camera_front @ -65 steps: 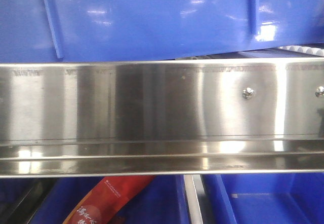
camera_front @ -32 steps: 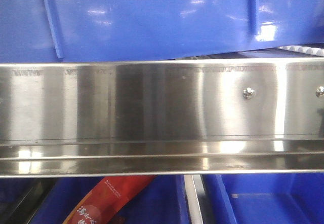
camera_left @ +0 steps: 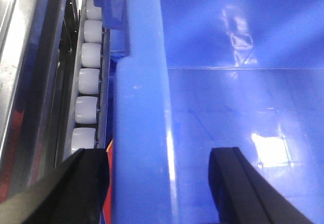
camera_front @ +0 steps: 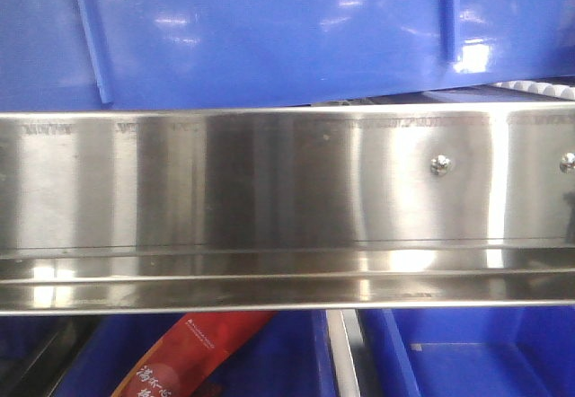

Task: Move blue bin to conveyor side
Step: 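Lift the blue bin with both grippers and pull it off the rollers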

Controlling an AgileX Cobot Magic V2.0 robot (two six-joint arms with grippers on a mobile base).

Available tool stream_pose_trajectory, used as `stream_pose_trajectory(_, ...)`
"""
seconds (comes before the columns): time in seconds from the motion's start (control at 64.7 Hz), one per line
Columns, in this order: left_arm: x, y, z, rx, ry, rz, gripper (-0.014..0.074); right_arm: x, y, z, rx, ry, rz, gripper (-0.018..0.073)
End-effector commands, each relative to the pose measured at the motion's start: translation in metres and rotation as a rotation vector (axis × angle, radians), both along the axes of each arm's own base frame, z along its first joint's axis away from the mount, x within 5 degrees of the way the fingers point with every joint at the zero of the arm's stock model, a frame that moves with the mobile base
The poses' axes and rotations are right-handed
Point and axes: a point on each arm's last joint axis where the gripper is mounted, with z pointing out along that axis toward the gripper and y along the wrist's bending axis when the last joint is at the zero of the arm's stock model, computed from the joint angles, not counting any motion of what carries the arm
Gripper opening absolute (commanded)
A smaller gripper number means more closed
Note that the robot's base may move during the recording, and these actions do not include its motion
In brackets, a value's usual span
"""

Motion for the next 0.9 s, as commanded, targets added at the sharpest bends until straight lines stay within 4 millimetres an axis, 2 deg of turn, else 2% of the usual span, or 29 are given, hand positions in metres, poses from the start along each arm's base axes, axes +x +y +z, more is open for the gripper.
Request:
stream_pose_trajectory(0.0, 0.0002, -0.0012, 0.0011, 0.000, -0.006, 0.001, 0.0337, 0.0004, -0.0009, 0.0006, 0.010, -0.009, -0.002, 0.0297)
stream_pose_trajectory(0.587, 0.0002, -0.0012, 0.0011, 0.000, -0.006, 0.001, 0.0337, 0.0030, 0.0018, -0.0045, 0.031, 0.011, 0.001, 0.0292)
stream_pose_trajectory(0.742, 0.0002, -0.0012, 0.0011, 0.000, -0.006, 0.001, 0.0337, 0.0030, 0.0018, -0.0045, 0.031, 0.011, 0.001, 0.0167)
stream_pose_trajectory(0.881, 0.0002, -0.0012, 0.0011, 0.000, -0.006, 0.001, 0.0337, 0.0030, 0.0018, -0.0045, 0.031, 0.011, 0.001, -0.0032)
